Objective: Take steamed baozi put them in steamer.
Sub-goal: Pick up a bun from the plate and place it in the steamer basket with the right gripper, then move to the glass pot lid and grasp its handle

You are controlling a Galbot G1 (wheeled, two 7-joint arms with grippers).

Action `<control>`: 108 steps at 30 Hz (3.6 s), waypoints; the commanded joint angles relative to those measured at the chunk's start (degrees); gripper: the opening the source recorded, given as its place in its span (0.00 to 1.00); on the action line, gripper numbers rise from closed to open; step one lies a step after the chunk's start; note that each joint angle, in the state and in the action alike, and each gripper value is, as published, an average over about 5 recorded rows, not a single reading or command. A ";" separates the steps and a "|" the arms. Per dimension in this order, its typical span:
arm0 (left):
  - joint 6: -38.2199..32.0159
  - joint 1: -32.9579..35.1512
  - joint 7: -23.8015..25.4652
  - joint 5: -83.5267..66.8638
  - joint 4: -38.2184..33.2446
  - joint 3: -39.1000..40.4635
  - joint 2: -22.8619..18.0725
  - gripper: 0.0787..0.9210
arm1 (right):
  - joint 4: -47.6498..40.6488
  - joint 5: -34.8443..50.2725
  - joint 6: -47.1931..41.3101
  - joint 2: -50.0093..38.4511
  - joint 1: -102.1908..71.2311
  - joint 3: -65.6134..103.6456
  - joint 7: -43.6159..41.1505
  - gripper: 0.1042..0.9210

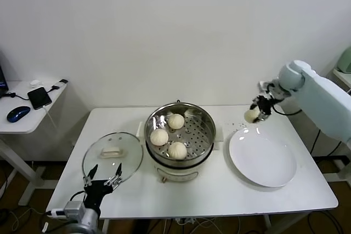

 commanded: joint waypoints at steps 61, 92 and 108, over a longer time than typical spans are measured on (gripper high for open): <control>-1.19 0.26 -1.20 0.01 -2.83 -0.47 -1.46 0.88 | 9.66 18.90 -25.78 10.93 7.58 -12.06 12.03 0.88; -9.86 -4.57 -6.90 0.93 2.08 0.63 -0.85 0.88 | 30.90 32.26 10.72 11.92 -66.21 75.06 62.80 0.88; -14.08 -8.66 -8.51 26.59 8.29 -1.39 0.91 0.88 | 38.45 37.05 17.96 14.99 -92.71 73.79 76.56 0.88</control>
